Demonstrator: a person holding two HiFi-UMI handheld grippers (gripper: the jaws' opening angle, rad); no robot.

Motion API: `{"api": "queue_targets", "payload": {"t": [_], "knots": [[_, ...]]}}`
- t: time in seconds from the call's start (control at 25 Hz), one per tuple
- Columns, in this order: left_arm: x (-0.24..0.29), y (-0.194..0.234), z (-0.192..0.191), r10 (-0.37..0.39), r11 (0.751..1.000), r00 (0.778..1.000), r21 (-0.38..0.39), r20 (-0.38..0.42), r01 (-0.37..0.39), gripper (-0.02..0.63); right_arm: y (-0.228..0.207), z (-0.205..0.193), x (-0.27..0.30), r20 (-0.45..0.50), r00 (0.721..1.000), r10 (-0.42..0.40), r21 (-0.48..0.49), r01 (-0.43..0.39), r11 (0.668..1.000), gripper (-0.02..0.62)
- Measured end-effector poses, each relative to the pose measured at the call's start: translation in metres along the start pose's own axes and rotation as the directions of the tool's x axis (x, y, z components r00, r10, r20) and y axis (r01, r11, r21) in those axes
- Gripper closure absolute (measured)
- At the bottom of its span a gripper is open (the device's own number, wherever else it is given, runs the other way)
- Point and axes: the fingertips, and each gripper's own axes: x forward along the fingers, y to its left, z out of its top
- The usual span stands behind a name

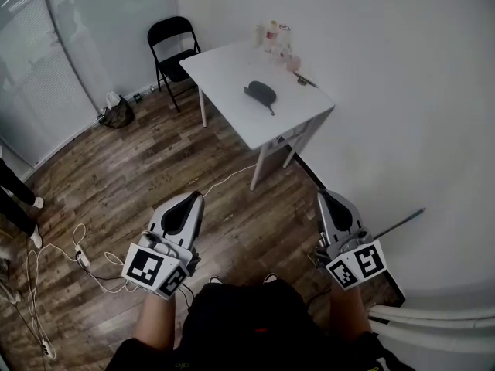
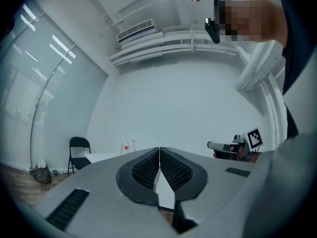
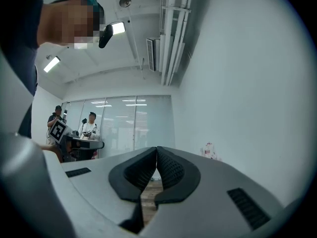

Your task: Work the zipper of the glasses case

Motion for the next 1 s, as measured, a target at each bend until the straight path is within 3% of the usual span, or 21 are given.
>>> {"api": "queue_targets", "payload": {"t": [0.24, 0.44, 0.64, 1.0], "knots": [[-0.026, 0.042, -0.012, 0.002, 0.999, 1.000, -0.034, -0.018, -0.003, 0.583, 0.045, -0.022, 0.021, -0.047, 0.999, 0.007, -0.007, -0.007, 1.000, 0.577], [-0.025, 0.059, -0.015, -0.019, 0.999, 0.999, -0.045, -0.028, 0.018, 0.583, 0.054, -0.029, 0.039, -0.062, 0.998, 0.004, -0.003, -0.004, 1.000, 0.577], [-0.002, 0.068, -0.021, -0.027, 0.999, 0.998, -0.020, -0.049, 0.026, 0.583, 0.033, -0.041, 0.064, -0.066, 0.998, 0.018, 0.022, -0.017, 1.000, 0.577], [0.075, 0.105, -0.029, 0.054, 0.998, 0.996, -0.023, -0.067, -0.056, 0.583, -0.034, -0.053, 0.139, -0.047, 0.995, 0.093, 0.051, -0.090, 0.995, 0.577]]}}
